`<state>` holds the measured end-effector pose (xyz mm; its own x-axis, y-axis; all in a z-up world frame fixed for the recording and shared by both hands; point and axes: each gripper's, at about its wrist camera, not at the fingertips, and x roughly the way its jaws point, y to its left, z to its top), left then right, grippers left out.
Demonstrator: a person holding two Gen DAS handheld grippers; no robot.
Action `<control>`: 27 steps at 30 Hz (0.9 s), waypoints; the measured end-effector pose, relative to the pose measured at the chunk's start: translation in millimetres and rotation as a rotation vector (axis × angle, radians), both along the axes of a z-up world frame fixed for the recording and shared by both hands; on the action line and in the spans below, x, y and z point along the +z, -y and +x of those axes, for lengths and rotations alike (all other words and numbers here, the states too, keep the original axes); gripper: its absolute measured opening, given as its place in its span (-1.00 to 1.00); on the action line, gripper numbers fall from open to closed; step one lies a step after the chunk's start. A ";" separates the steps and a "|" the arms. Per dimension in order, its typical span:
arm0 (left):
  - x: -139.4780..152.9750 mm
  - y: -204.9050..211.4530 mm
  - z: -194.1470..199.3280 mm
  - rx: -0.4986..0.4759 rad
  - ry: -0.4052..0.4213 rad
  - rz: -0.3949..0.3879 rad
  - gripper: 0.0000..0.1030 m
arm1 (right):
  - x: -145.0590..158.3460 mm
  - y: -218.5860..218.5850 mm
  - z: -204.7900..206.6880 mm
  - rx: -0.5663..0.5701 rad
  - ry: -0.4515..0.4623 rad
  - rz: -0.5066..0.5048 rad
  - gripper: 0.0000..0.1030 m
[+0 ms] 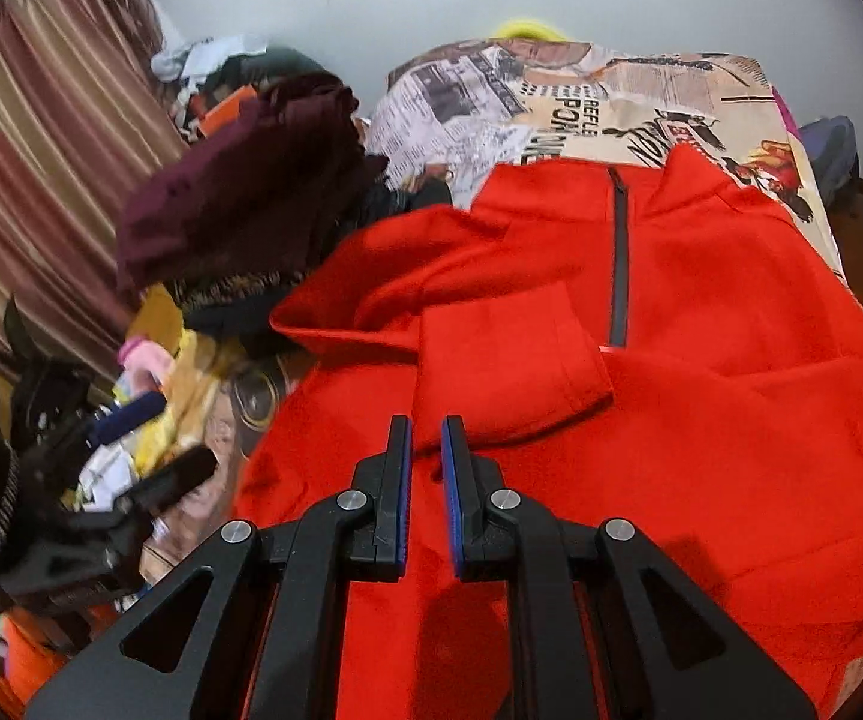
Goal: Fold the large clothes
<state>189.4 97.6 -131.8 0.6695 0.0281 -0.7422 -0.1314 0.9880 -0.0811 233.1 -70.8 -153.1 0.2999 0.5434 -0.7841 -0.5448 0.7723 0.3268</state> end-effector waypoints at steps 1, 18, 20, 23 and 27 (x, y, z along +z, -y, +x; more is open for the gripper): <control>0.0 1.3 0.8 -0.004 -0.001 0.005 0.59 | 1.2 4.3 -0.5 -0.004 0.010 -0.011 -0.83; -47.4 102.0 93.8 -0.259 -0.125 0.162 0.59 | 13.8 122.6 12.7 -0.294 0.075 -0.168 -0.23; -58.1 112.6 103.2 -0.283 -0.151 0.177 0.59 | 8.0 135.5 14.0 -0.324 0.060 -0.178 -0.23; -68.5 118.9 115.1 -0.285 -0.163 0.168 0.60 | -2.1 149.7 14.7 -0.353 0.025 -0.177 -0.23; -69.0 110.5 128.7 -0.247 -0.146 0.106 0.32 | -16.5 161.0 14.8 -0.374 -0.015 -0.181 -0.23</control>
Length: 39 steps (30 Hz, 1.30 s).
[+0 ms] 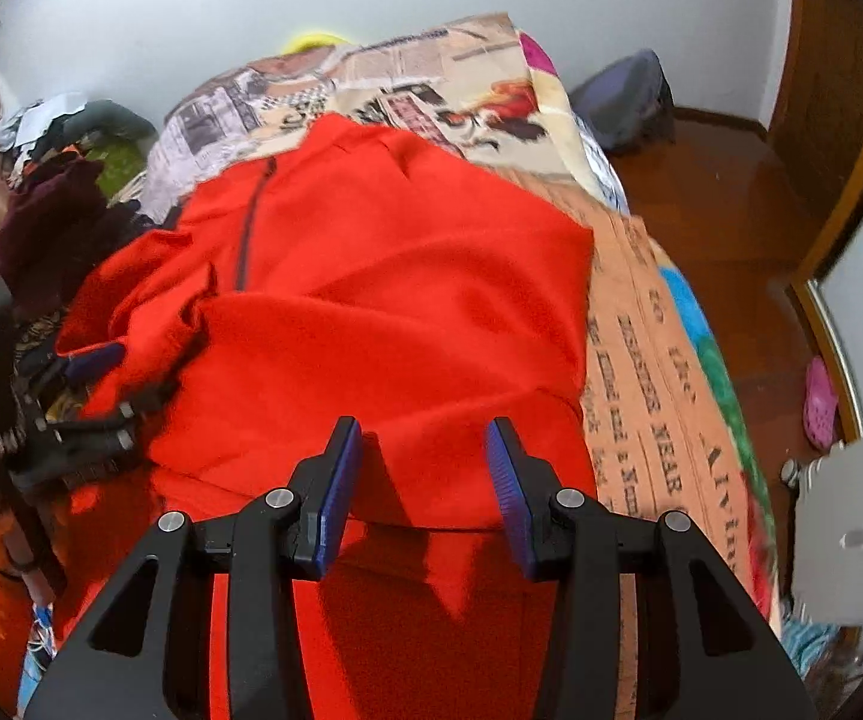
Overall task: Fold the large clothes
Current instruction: 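Grasp the jacket side with the left gripper, fold it toward the zipper, release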
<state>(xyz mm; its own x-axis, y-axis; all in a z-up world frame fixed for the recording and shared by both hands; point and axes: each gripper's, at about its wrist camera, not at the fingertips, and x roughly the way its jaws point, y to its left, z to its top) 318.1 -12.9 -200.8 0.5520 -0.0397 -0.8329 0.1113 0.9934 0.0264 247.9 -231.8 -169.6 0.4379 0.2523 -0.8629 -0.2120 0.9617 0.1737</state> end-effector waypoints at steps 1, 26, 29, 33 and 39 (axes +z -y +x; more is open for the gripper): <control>-3.4 -2.5 5.5 0.010 -0.018 -0.003 0.03 | -4.3 1.3 0.2 -0.004 -0.012 0.007 -0.23; 60.3 -119.5 -68.1 0.287 0.141 -0.086 -0.88 | -18.2 -19.3 5.6 0.049 -0.020 -0.010 -0.23; 29.0 -121.5 -76.1 0.319 0.070 -0.034 -0.79 | -16.4 -20.3 2.2 0.054 -0.009 -0.021 -0.21; -6.4 -124.5 -93.3 0.331 -0.011 -0.025 -0.70 | -16.4 -17.9 -0.7 0.053 -0.012 -0.014 -0.20; -34.6 -129.8 -110.8 0.369 -0.058 0.081 0.07 | -16.6 -18.8 -2.8 0.050 -0.011 -0.018 -0.19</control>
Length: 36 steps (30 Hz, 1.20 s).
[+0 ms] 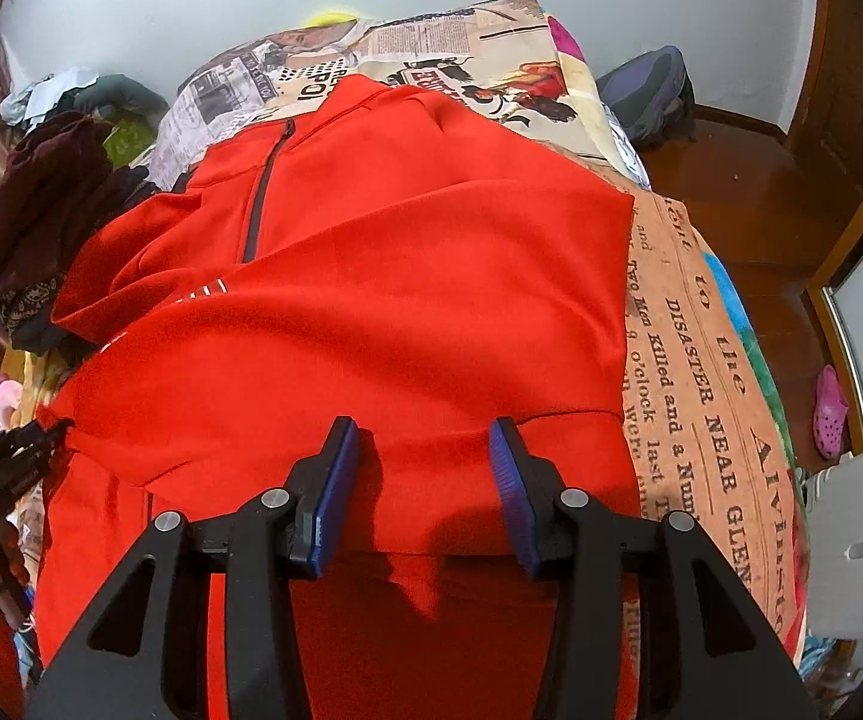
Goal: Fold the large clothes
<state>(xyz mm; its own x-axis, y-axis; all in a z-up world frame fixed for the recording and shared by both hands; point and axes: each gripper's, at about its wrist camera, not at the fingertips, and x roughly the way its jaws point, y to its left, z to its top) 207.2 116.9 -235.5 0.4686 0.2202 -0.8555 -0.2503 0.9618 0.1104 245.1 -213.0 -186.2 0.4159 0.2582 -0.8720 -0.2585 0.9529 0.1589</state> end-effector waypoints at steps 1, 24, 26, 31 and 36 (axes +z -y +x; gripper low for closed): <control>0.7 -0.5 -2.1 0.001 -0.005 0.014 0.12 | 0.0 0.4 -0.4 -0.002 0.000 -0.001 -0.19; 120.6 67.9 113.0 -0.288 0.276 0.045 0.32 | 84.0 -30.3 62.1 0.071 0.188 0.042 -0.08; 115.0 65.0 139.0 -0.285 0.254 -0.003 0.32 | 87.3 -33.4 77.3 0.068 0.201 0.055 -0.07; 89.6 54.8 195.5 -0.248 0.181 -0.136 0.32 | 86.0 -38.9 111.9 0.046 0.233 0.079 -0.07; 58.4 49.4 232.0 -0.195 0.124 -0.165 0.32 | 65.4 -55.6 158.5 0.072 0.173 0.088 -0.06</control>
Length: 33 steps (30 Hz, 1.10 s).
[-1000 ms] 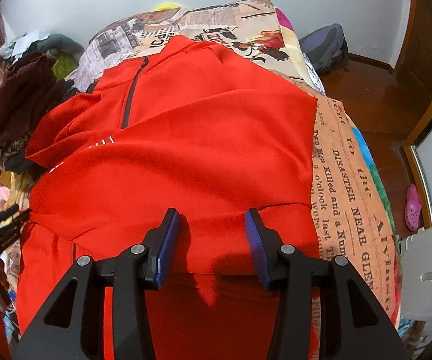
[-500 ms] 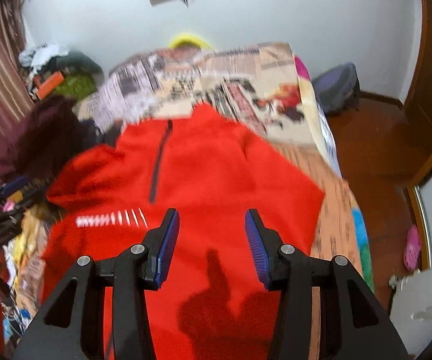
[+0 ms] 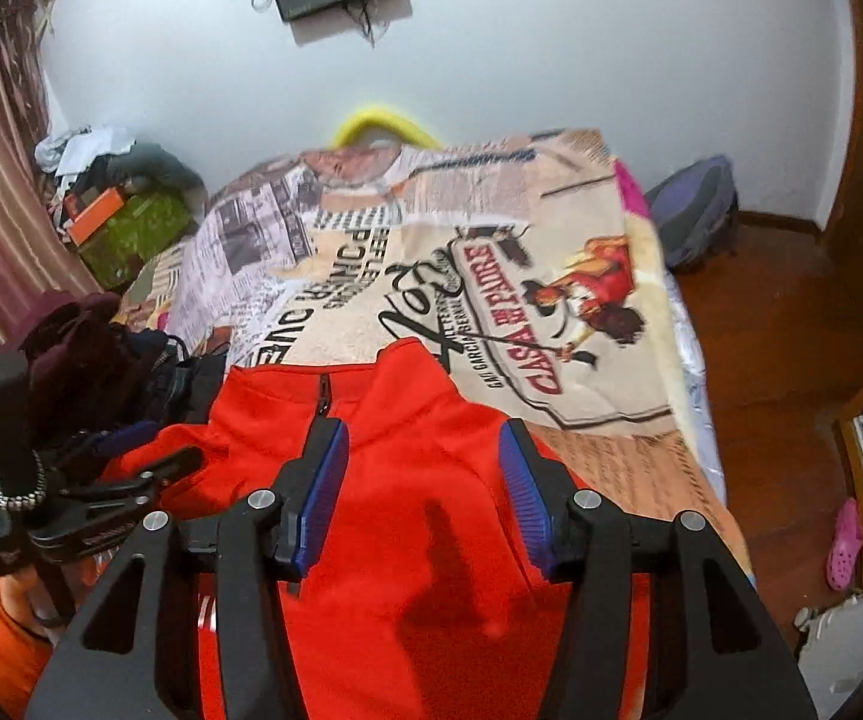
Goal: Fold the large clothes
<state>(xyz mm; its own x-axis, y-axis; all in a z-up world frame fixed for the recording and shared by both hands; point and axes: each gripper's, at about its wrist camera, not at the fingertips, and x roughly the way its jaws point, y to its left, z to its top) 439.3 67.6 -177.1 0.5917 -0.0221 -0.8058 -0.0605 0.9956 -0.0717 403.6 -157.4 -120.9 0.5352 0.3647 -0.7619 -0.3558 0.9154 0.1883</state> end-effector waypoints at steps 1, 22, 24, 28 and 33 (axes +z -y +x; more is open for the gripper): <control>-7.6 -0.1 6.9 0.020 -0.013 0.025 0.32 | -4.6 -3.5 7.0 0.009 -0.013 -0.004 -0.06; -47.3 -26.4 35.6 -0.023 -0.035 -0.174 -0.38 | -90.8 -33.3 74.0 0.057 -0.194 -0.067 -0.14; -42.9 -14.4 34.8 -0.046 -0.031 -0.118 -0.61 | -89.3 -35.3 71.5 0.053 -0.169 -0.082 -0.43; -31.8 10.3 26.3 -0.075 -0.005 0.047 -0.72 | -72.1 -29.9 57.5 0.039 -0.138 -0.062 -0.83; 14.8 22.4 -7.2 -0.130 0.090 0.091 -0.73 | -30.7 -25.3 26.3 0.066 -0.059 -0.036 -0.84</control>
